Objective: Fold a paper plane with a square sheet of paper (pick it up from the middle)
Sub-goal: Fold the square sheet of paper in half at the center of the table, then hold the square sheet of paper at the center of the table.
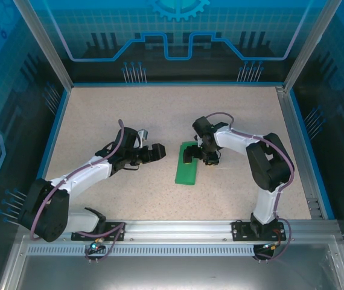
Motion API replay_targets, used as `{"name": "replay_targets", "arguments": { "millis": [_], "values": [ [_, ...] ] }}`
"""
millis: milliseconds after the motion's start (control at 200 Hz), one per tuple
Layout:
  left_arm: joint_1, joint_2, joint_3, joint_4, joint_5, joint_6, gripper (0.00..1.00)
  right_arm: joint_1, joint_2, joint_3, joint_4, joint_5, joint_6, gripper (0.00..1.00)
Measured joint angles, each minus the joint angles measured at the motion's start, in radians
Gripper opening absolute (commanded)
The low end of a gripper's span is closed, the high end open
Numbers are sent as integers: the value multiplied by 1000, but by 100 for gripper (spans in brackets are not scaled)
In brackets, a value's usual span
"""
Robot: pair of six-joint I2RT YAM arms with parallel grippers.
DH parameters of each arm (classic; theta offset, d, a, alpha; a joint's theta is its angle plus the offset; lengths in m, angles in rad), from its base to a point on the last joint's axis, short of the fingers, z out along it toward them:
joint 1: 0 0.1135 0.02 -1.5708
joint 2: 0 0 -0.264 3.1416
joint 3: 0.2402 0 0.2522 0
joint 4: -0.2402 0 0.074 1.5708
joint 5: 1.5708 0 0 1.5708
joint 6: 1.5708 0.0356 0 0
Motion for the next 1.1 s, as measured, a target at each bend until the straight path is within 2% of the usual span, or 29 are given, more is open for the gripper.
{"name": "replay_targets", "arguments": {
  "millis": [1100],
  "values": [
    [-14,23,32,0,11,0,95,2,83,99,-112,2,-42,97]
  ]
}}
